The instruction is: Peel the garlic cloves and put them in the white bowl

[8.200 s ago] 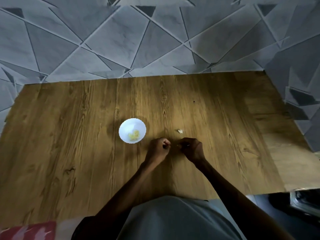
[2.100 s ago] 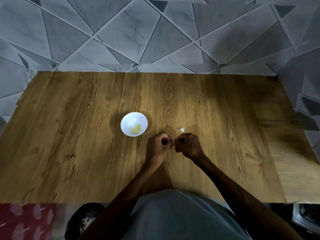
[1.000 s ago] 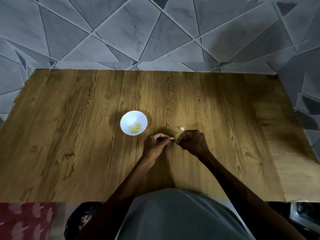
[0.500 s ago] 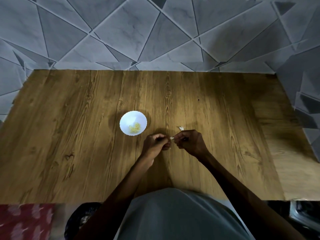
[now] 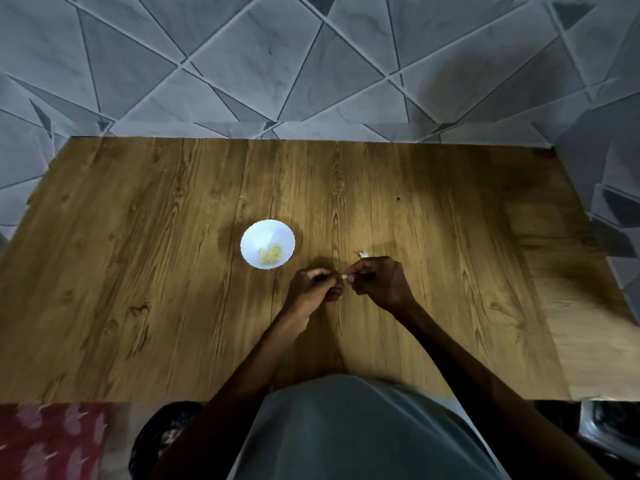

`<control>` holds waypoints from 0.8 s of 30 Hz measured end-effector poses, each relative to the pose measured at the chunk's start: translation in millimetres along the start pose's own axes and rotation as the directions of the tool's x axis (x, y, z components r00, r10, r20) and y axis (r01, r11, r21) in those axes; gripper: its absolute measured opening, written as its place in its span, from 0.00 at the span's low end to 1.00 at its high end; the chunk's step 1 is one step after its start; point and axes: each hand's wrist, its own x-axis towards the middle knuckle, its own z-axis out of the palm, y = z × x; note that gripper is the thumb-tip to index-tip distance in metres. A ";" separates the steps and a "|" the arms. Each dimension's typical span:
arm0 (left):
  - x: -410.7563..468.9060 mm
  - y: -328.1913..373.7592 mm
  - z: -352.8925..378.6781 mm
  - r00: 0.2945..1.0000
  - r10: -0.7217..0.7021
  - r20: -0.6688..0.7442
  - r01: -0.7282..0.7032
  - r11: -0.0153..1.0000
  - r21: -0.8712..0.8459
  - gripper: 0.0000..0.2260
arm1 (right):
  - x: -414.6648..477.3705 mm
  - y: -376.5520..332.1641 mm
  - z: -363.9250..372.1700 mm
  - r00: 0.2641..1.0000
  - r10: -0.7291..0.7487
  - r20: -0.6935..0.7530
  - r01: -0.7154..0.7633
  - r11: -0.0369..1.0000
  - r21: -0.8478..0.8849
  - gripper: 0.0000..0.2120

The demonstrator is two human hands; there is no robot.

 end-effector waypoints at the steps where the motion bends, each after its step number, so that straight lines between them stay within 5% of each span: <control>1: -0.4 0.2 -0.1 1.000 -0.004 0.010 0.004 1.000 -0.002 0.06 | 0.7 0.4 0.5 1.000 -0.026 0.000 0.026 0.999 -0.035 0.04; 9: -1.0 1.9 -8.7 0.995 0.060 0.079 -0.073 0.982 0.173 0.05 | 5.7 5.4 -2.1 1.000 0.004 -0.012 -0.005 0.995 -0.102 0.04; 15: -0.3 3.2 -10.1 0.978 0.190 0.087 -0.202 0.749 0.631 0.05 | 4.5 8.9 -4.8 0.985 0.175 0.010 -0.175 0.983 0.052 0.04; 24: 9.1 -6.3 -9.6 0.970 0.181 0.163 -0.243 0.759 0.603 0.08 | 3.1 13.6 -7.3 0.929 0.359 0.091 -0.370 0.902 0.223 0.05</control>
